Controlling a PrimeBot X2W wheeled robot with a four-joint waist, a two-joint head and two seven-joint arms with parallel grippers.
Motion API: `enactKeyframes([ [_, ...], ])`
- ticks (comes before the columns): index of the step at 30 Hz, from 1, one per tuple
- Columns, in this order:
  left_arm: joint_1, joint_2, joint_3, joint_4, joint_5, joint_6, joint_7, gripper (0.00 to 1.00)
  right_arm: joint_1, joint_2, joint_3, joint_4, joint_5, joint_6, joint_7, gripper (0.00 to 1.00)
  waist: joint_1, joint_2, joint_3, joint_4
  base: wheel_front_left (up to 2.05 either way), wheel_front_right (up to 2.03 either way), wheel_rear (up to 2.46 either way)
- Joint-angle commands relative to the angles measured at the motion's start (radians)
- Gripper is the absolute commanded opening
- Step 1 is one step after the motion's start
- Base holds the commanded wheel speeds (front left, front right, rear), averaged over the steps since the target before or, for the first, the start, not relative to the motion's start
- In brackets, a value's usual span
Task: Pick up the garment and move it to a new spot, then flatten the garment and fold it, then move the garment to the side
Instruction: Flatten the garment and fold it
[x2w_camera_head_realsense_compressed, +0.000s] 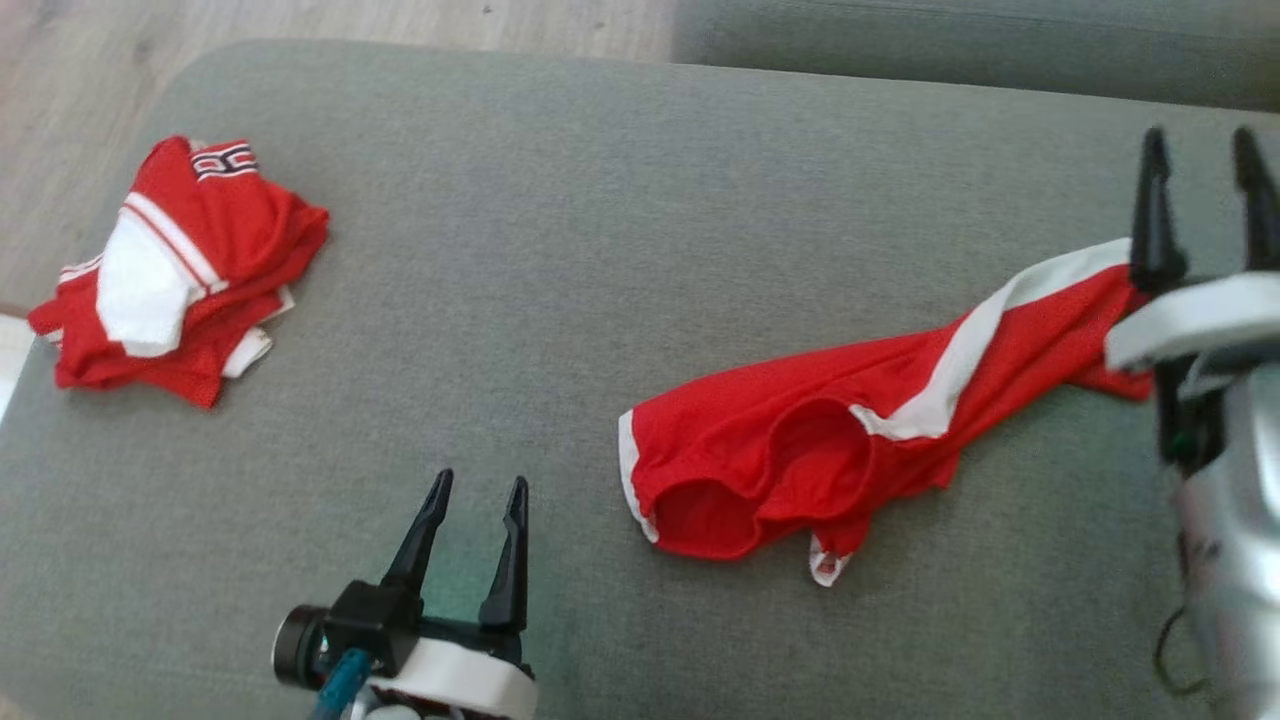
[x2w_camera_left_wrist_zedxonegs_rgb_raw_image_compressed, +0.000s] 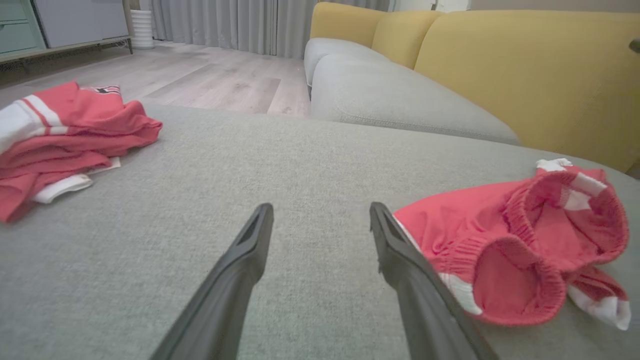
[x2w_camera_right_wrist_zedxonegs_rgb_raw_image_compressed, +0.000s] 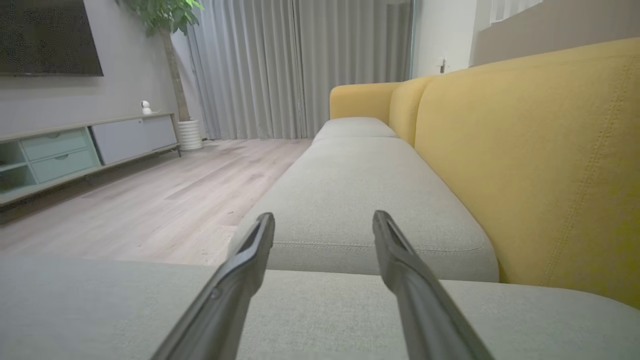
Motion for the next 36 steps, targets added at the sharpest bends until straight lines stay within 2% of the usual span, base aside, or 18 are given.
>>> enactKeyframes([
  [1, -0.043, 0.000, 0.022, -0.038, -0.007, -0.005, -0.005, 1.00, 0.020, 0.013, 0.016, -0.057, -0.008, -0.001, -0.006, 1.00, 0.0000, 0.0000, -0.005, -0.011, 0.00, 0.00, 0.00],
  [4, -0.071, 0.000, -0.012, -0.062, -0.033, -0.016, -0.005, 1.00, 0.117, 0.061, 0.017, -0.169, -0.017, -0.001, -0.006, 1.00, 0.0000, 0.0000, -0.013, -0.036, 0.00, 0.00, 0.00],
  [8, -0.127, 0.000, -0.114, -0.065, -0.093, -0.042, -0.005, 1.00, 0.222, 0.110, 0.014, -0.249, -0.015, -0.001, -0.006, 1.00, 0.0000, 0.0000, -0.017, -0.075, 0.00, 0.00, 0.00],
  [16, -0.257, 0.000, -0.383, 0.037, -0.274, -0.077, -0.005, 1.00, 0.323, 0.155, 0.036, -0.264, -0.001, -0.001, -0.006, 1.00, 0.0000, 0.0000, 0.002, -0.182, 0.00, 0.00, 0.00],
  [20, -0.317, 0.000, -0.472, 0.108, -0.375, -0.083, -0.005, 1.00, 0.335, 0.164, 0.047, -0.259, 0.005, -0.001, -0.006, 1.00, 0.0000, 0.0000, 0.022, -0.237, 0.00, 0.00, 0.00],
  [29, -0.434, 0.000, -0.535, 0.222, -0.510, -0.051, -0.005, 1.00, 0.333, 0.174, 0.097, -0.267, 0.027, -0.001, -0.006, 1.00, 0.0000, 0.0000, 0.065, -0.338, 0.00, 0.00, 0.00],
  [36, -0.471, 0.000, -0.502, 0.228, -0.514, -0.027, -0.005, 1.00, 0.323, 0.175, 0.117, -0.274, 0.052, -0.001, -0.006, 1.00, 0.0000, 0.0000, 0.082, -0.359, 0.00, 0.00, 0.00],
])
